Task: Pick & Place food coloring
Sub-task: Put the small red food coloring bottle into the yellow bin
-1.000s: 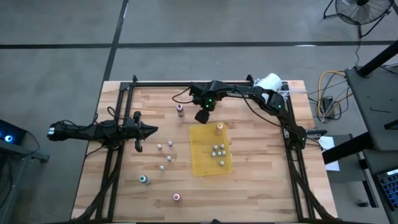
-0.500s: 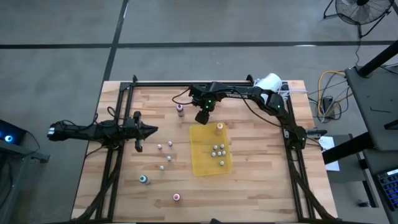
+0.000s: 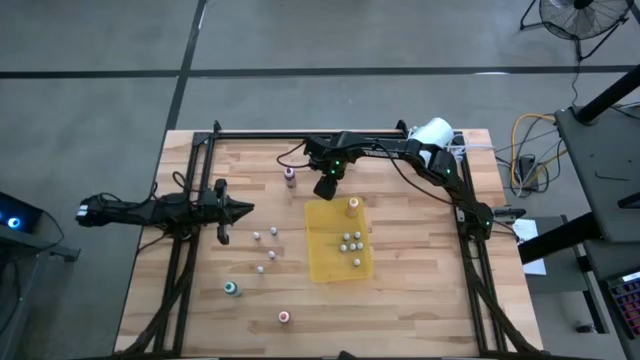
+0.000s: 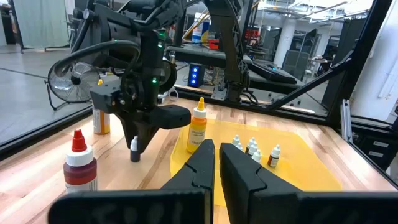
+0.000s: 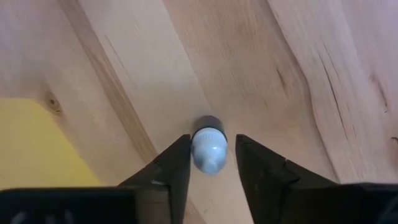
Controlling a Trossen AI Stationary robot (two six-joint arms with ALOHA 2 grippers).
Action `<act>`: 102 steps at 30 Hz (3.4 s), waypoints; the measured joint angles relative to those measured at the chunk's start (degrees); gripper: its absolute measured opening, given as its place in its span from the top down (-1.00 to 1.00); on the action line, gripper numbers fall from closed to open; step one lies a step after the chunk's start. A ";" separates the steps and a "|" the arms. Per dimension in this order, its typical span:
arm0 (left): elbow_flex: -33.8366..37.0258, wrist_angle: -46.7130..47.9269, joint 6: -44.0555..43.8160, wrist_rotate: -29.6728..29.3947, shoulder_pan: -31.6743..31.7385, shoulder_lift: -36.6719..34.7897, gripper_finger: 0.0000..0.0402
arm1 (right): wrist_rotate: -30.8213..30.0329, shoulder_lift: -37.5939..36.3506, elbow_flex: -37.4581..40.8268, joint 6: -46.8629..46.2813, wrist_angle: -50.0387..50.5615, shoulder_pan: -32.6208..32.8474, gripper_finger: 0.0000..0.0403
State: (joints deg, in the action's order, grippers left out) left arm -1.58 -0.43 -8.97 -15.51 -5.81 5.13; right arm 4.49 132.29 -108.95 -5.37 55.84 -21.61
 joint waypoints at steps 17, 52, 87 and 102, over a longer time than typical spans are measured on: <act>0.00 0.00 0.00 0.00 -0.01 0.01 1.00 | -0.15 -2.56 -0.02 1.67 0.06 -0.02 0.70; 0.00 0.01 0.00 0.00 0.00 0.01 1.00 | 2.21 -16.83 -0.04 8.28 6.56 17.51 0.70; 0.00 0.00 0.00 0.00 -0.01 0.32 1.00 | 3.34 -24.41 20.82 6.68 -4.66 29.95 0.70; 0.02 0.00 0.00 0.00 0.00 0.32 1.00 | 3.01 -24.35 28.63 14.94 -9.50 33.55 0.70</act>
State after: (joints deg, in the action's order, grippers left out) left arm -1.57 -0.43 -8.98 -15.51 -5.80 5.45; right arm 7.50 107.94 -80.31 9.57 46.34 11.94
